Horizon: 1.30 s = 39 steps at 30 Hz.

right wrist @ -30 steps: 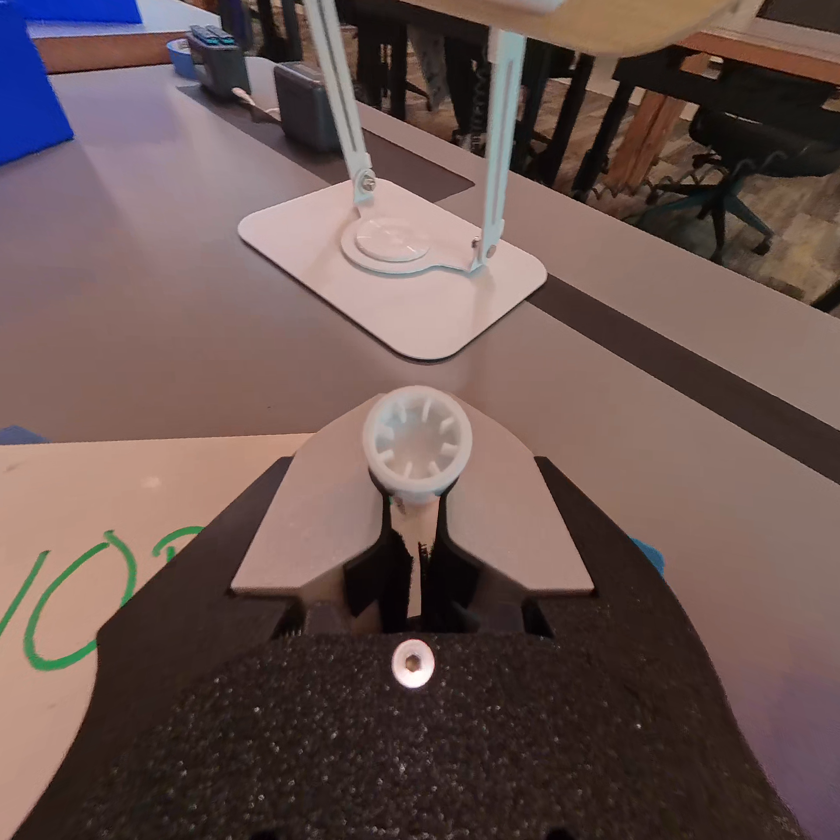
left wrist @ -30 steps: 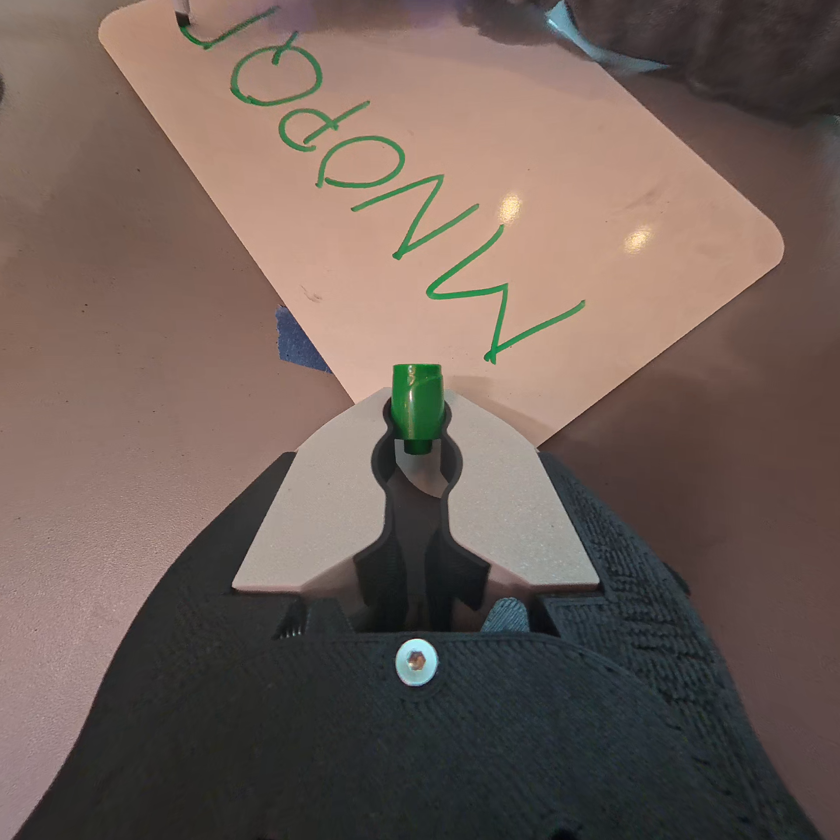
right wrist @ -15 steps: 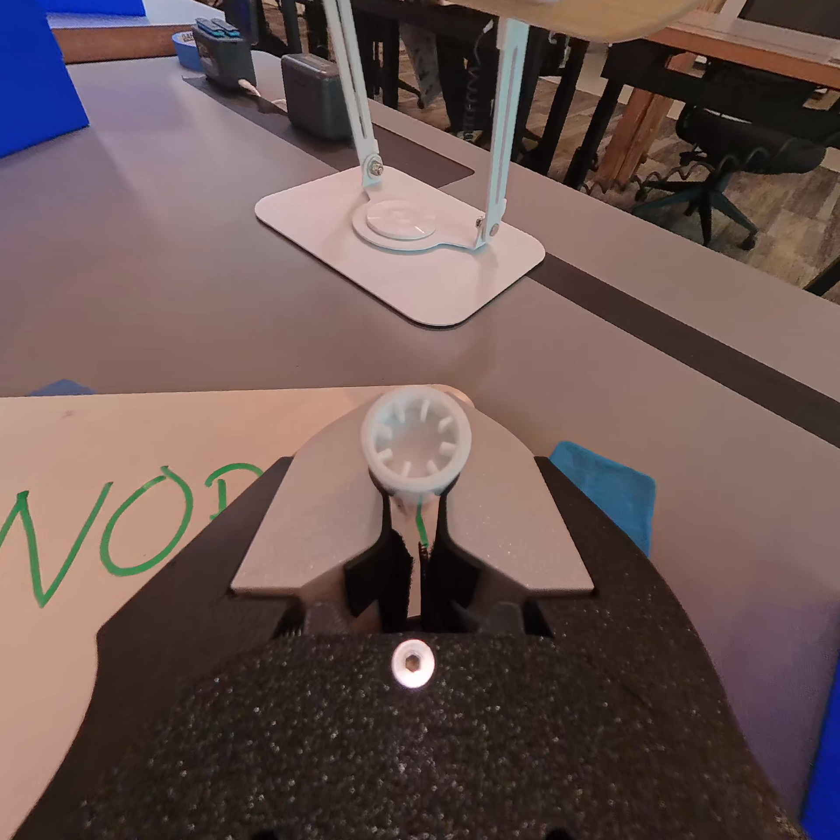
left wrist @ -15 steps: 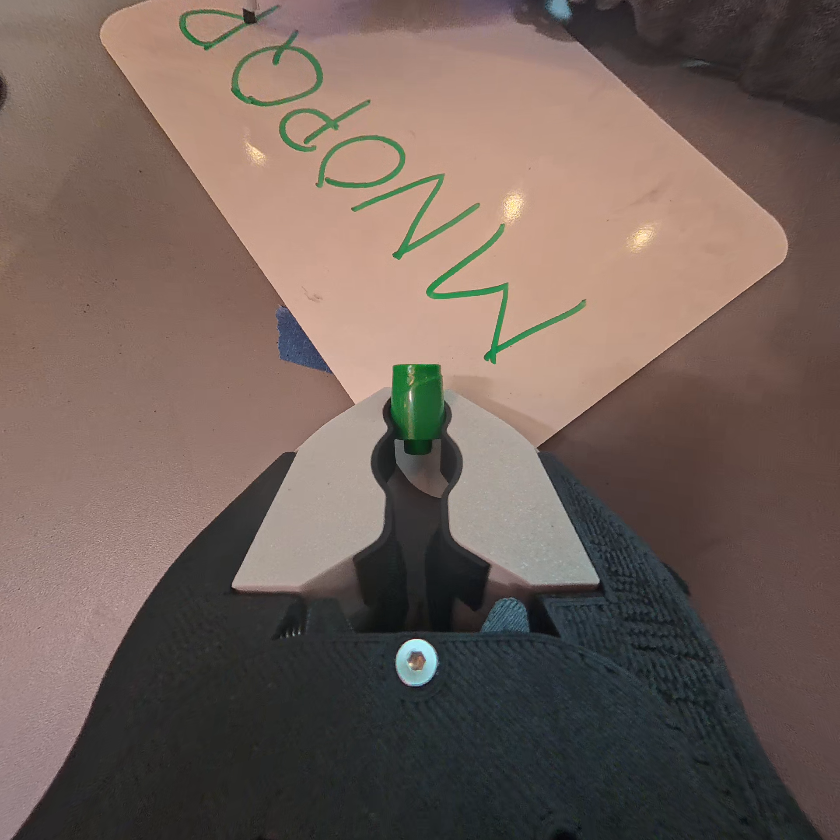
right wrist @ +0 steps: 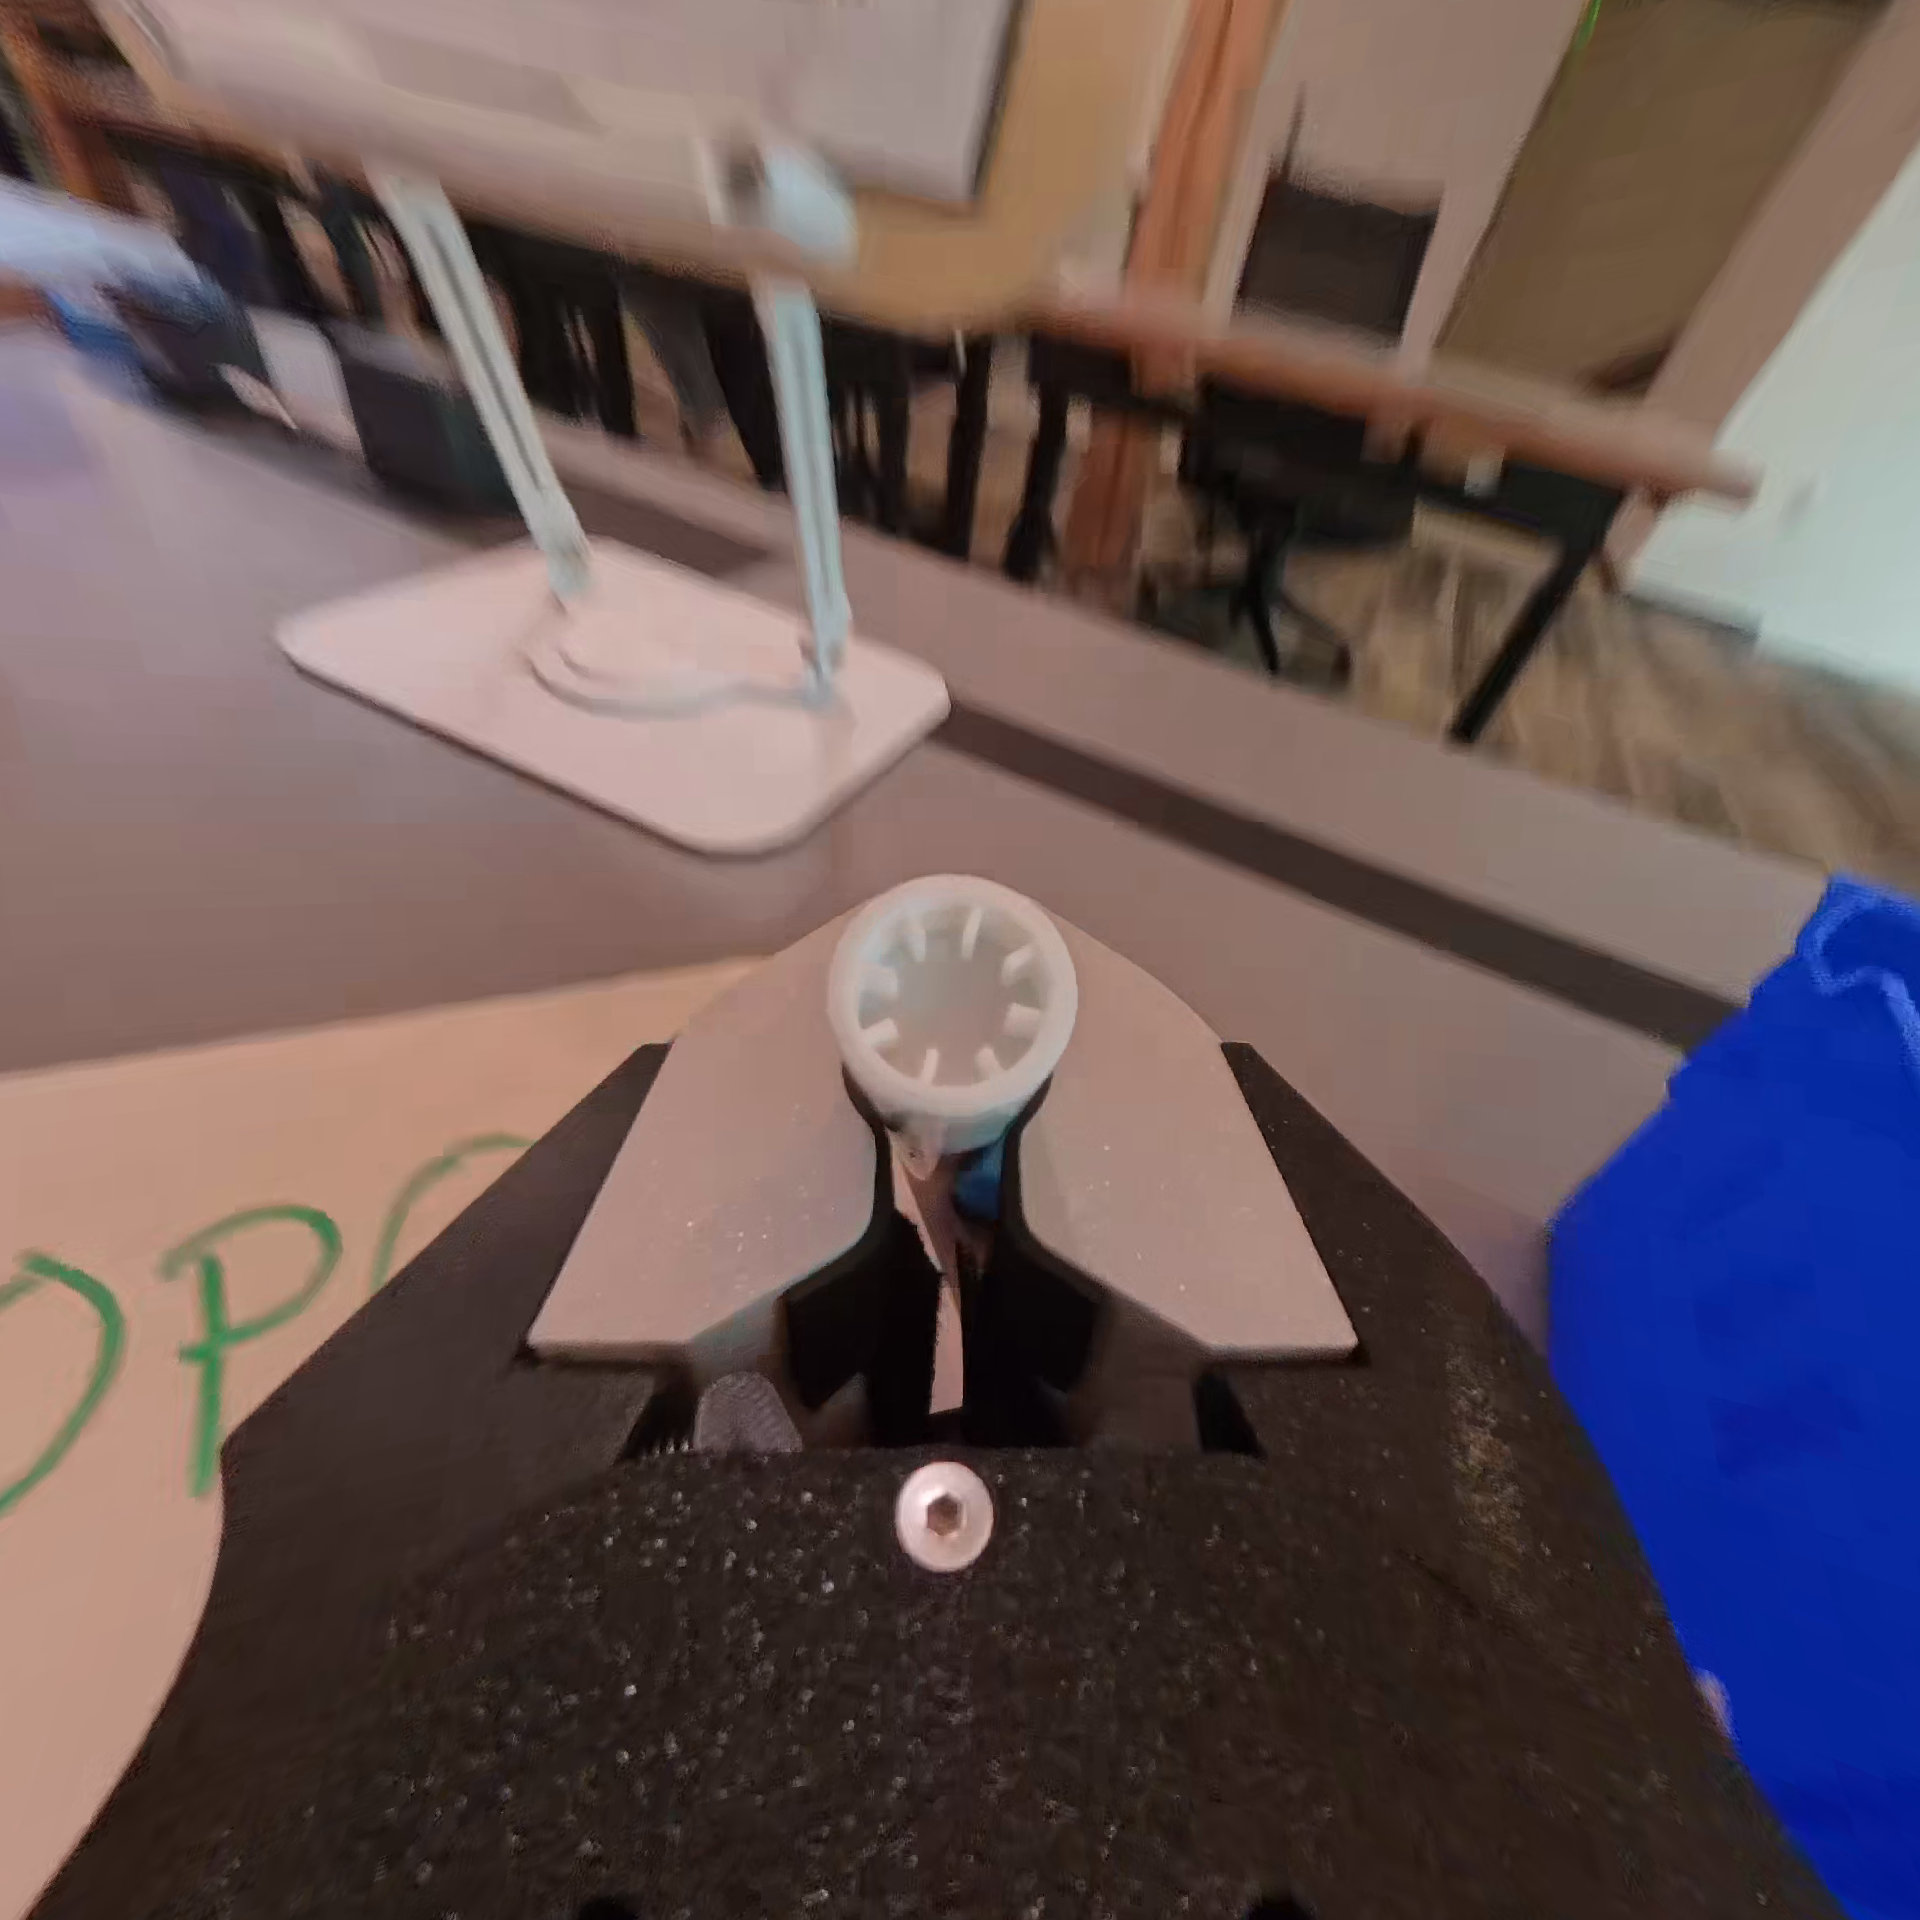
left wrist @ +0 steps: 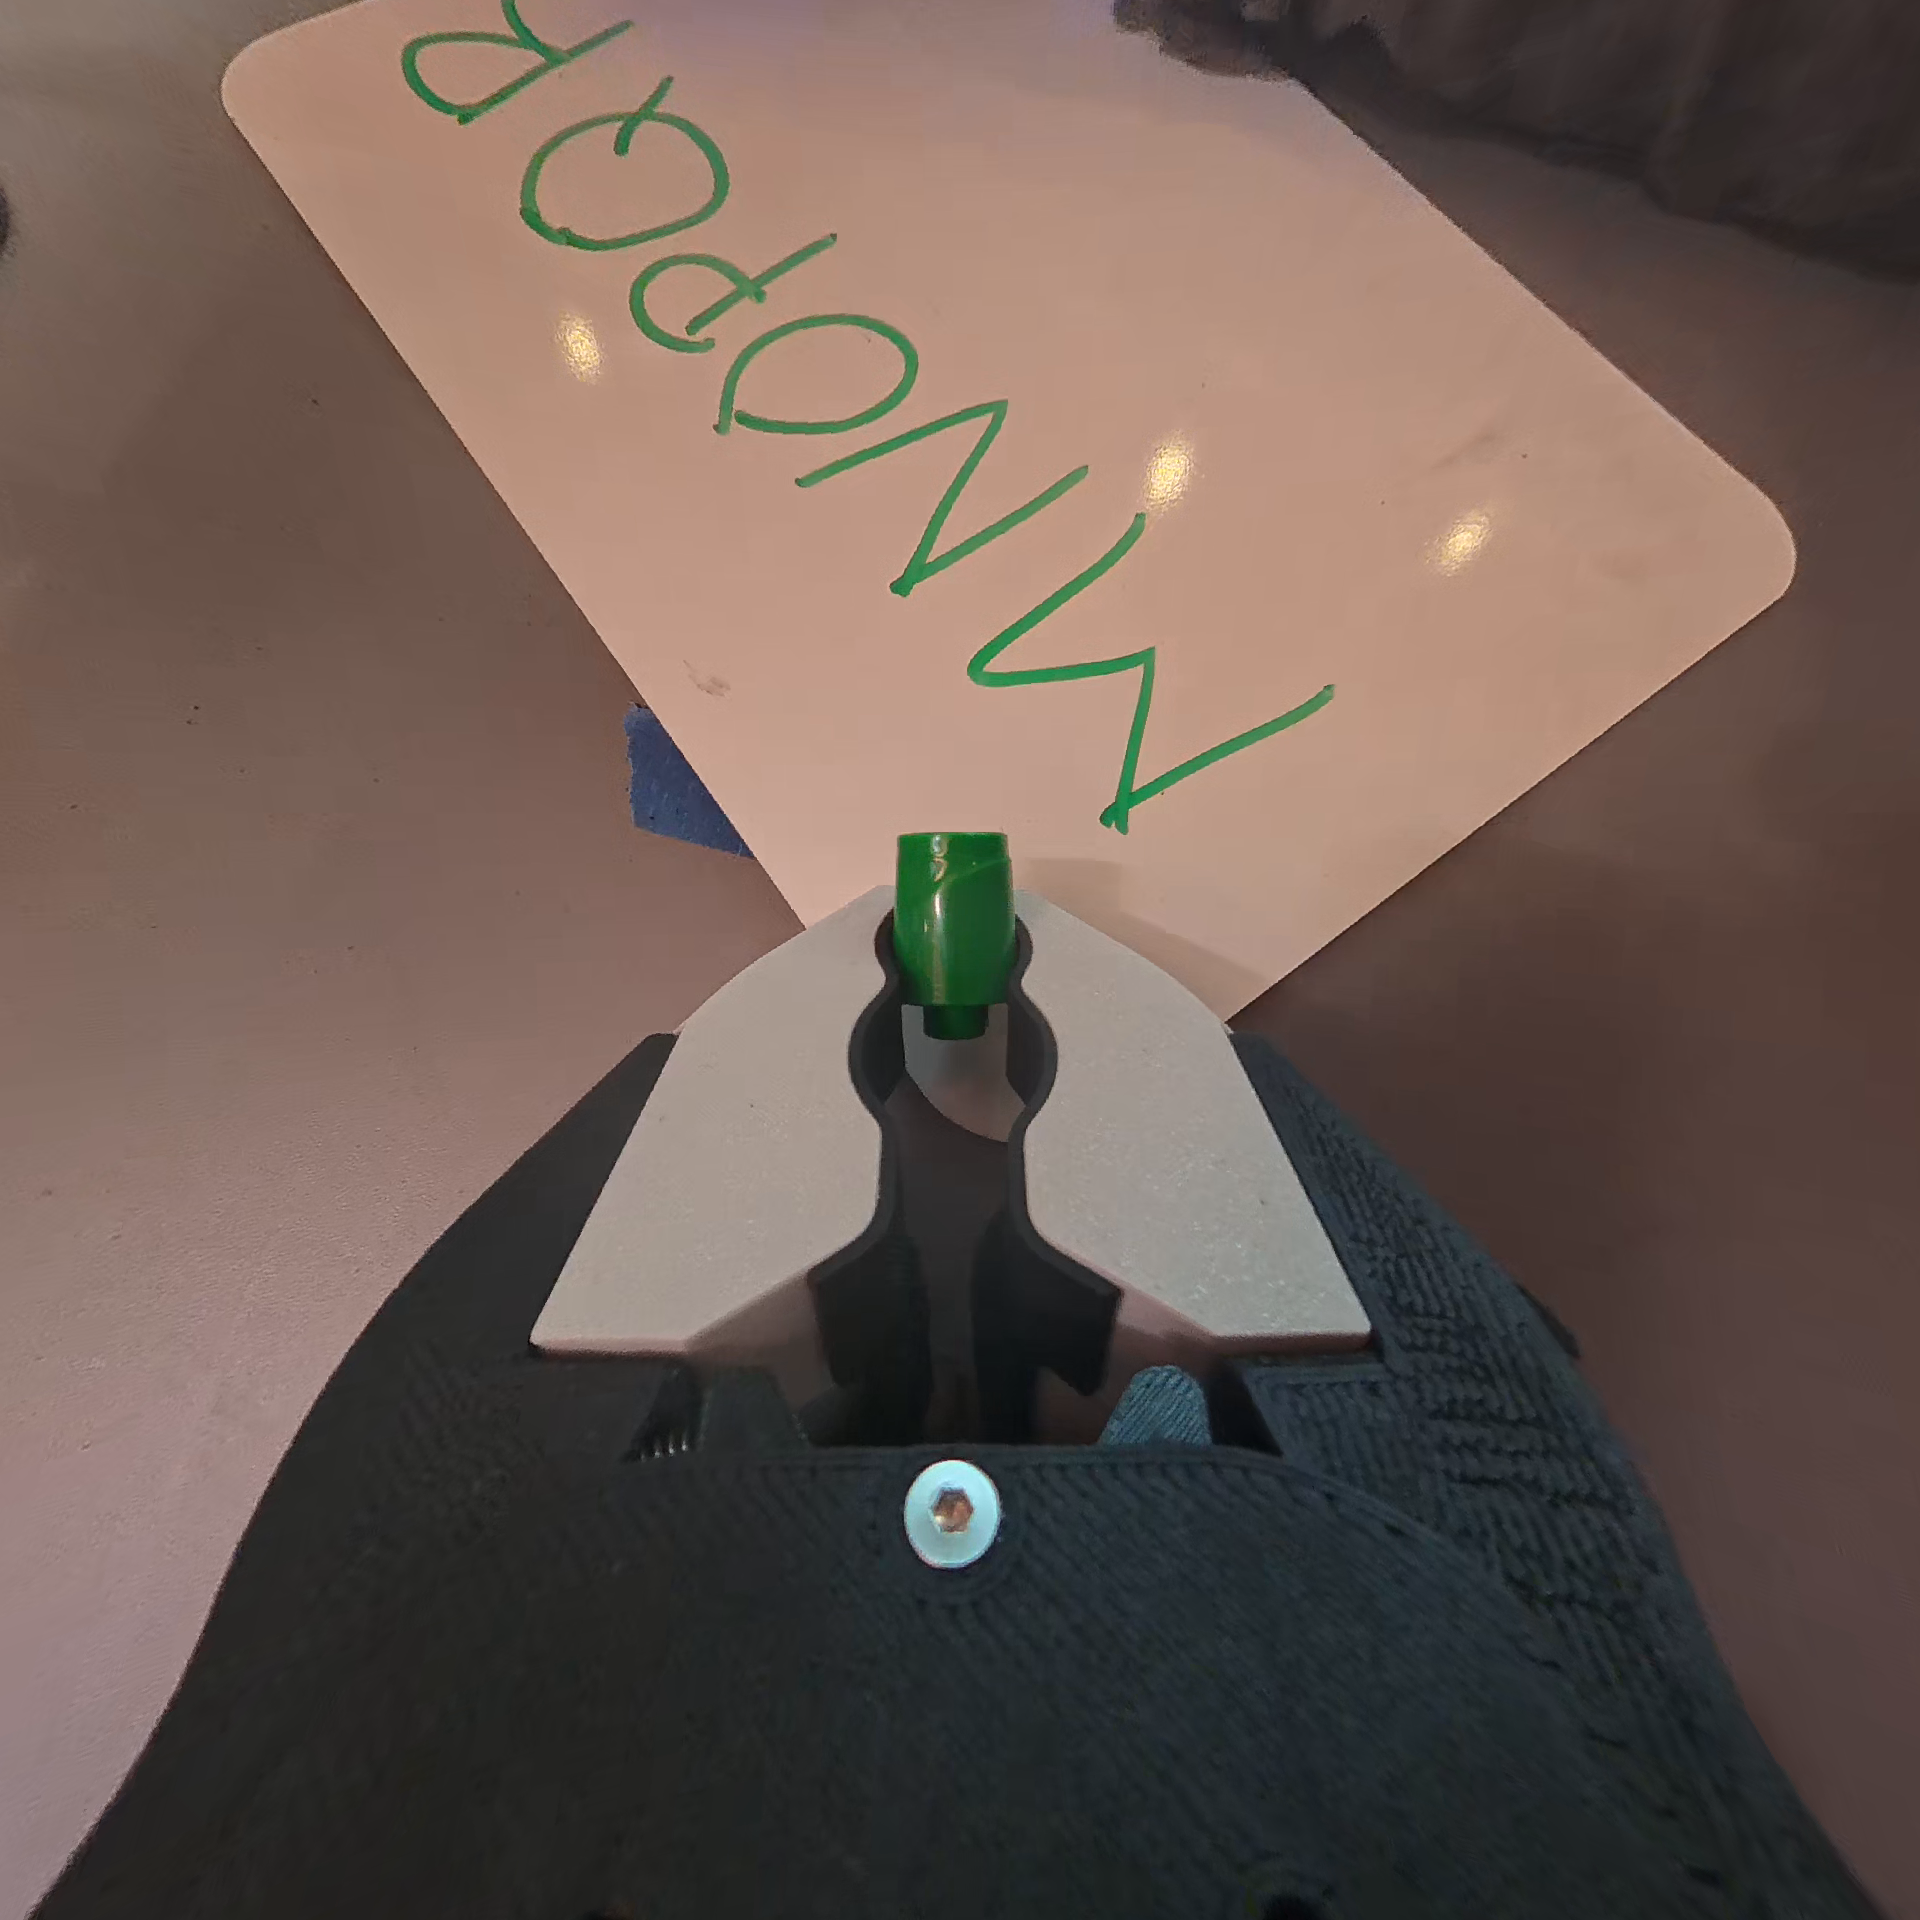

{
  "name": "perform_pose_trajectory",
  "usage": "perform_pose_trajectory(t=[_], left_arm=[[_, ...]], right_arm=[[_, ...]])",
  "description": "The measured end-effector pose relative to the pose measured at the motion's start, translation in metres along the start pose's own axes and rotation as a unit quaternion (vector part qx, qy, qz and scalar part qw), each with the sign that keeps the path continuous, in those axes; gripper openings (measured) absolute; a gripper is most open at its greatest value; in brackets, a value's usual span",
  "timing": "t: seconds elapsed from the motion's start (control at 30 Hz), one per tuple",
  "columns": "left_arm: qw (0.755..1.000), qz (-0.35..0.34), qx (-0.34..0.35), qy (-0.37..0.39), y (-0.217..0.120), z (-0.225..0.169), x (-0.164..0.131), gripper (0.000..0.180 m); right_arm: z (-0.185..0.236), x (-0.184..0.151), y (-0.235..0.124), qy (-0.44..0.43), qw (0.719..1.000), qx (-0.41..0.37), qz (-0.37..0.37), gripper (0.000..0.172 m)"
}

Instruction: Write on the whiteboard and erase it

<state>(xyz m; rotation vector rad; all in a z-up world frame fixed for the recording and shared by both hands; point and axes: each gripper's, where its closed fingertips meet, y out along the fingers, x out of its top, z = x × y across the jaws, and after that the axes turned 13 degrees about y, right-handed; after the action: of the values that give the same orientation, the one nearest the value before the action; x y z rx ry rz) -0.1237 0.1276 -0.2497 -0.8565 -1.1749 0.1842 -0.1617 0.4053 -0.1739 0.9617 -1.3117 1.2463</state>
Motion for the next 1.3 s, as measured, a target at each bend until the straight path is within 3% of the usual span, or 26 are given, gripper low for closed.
perform_pose_trajectory(t=[0.07, 0.17, 0.23, 0.3, 0.4, 0.53, 0.8, 0.9, 1.07, 1.3], left_arm=[[1.0, -0.001, 0.008, 0.002, 0.0, 0.002, 0.0, 0.015], [0.999, -0.028, 0.013, 0.008, -0.001, 0.003, 0.009, 0.015], [0.997, -0.071, 0.014, 0.005, -0.005, 0.003, 0.023, 0.015], [0.993, -0.114, 0.021, -0.01, -0.011, 0.006, 0.035, 0.015], [0.983, -0.175, 0.037, -0.034, -0.023, 0.013, 0.05, 0.014], [0.975, -0.215, 0.05, -0.04, -0.032, 0.017, 0.06, 0.014], [0.984, -0.167, 0.054, 0.019, -0.021, 0.01, 0.052, 0.014], [0.981, -0.174, 0.067, 0.056, -0.023, 0.007, 0.057, 0.014], [0.979, -0.183, 0.072, 0.055, -0.027, 0.008, 0.061, 0.014], [0.984, -0.141, 0.075, 0.079, -0.02, 0.002, 0.054, 0.014]], right_arm=[[0.017, 0.015, -0.008, 0.039, 0.997, 0.032, -0.063, 0.016], [0.066, 0.028, -0.021, 0.114, 0.98, 0.13, -0.097, 0.016], [0.123, 0.04, -0.033, 0.171, 0.949, 0.248, -0.089, 0.016], [0.179, 0.05, -0.05, 0.231, 0.901, 0.359, -0.077, 0.016], [0.234, 0.05, -0.065, 0.264, 0.859, 0.436, -0.05, 0.016], [0.257, 0.046, -0.067, 0.246, 0.861, 0.443, -0.029, 0.016], [0.26, 0.039, -0.066, 0.246, 0.862, 0.444, -0.012, 0.016], [0.263, 0.043, -0.07, 0.244, 0.857, 0.453, -0.024, 0.016], [0.259, 0.05, -0.074, 0.244, 0.857, 0.452, -0.039, 0.016], [0.277, 0.026, -0.067, 0.203, 0.873, 0.444, 0.01, 0.016]])
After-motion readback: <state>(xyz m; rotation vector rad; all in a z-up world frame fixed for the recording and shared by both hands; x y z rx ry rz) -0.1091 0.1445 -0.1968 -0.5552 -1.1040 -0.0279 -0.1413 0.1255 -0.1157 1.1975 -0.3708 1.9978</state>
